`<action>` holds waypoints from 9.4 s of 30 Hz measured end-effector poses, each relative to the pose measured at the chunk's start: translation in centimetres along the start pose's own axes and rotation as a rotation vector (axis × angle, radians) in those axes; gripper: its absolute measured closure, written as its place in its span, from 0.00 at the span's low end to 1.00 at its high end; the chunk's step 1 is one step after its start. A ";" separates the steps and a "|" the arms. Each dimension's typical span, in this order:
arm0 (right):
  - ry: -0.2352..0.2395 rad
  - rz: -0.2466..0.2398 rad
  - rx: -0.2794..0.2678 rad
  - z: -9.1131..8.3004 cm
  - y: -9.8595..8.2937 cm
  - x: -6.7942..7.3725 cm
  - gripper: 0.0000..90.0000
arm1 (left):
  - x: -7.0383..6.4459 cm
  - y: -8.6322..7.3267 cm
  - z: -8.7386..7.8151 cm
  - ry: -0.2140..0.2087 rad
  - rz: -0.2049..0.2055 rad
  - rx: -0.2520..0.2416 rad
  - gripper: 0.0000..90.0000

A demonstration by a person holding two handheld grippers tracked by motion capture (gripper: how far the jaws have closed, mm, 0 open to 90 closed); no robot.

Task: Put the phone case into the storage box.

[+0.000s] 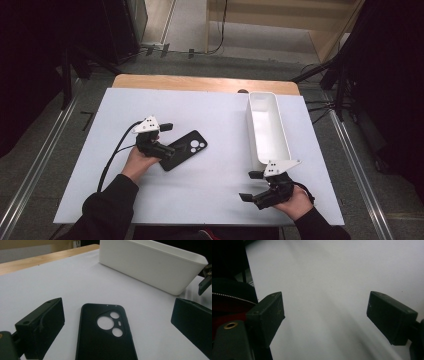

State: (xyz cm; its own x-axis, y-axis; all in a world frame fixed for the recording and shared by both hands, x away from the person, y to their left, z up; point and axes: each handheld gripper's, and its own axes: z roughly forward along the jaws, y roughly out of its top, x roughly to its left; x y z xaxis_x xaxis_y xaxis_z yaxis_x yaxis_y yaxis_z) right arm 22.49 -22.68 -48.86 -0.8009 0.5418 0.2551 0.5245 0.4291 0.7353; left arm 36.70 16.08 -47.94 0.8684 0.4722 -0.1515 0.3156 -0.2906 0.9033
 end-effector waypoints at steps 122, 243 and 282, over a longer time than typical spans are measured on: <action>-0.016 -0.008 -0.022 -0.1 -0.1 0.2 0.15 | -4.7 1.6 0.2 0.239 -0.044 -0.031 0.16; -0.139 0.216 -0.187 4.0 13.9 -0.8 0.15 | -10.2 -0.7 2.3 0.414 -0.072 -0.219 0.16; 0.048 0.465 -0.138 6.4 15.8 -2.3 0.81 | -10.6 -0.8 2.4 0.395 -0.064 -0.249 0.15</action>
State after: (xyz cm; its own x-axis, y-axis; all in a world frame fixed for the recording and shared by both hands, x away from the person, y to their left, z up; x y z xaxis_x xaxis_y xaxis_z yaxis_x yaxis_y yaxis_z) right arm 34.46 -12.49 -41.83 -0.5052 0.6177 0.6026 0.7891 0.0480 0.6124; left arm 28.10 9.32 -47.99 0.6227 0.7774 -0.0891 0.2203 -0.0649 0.9733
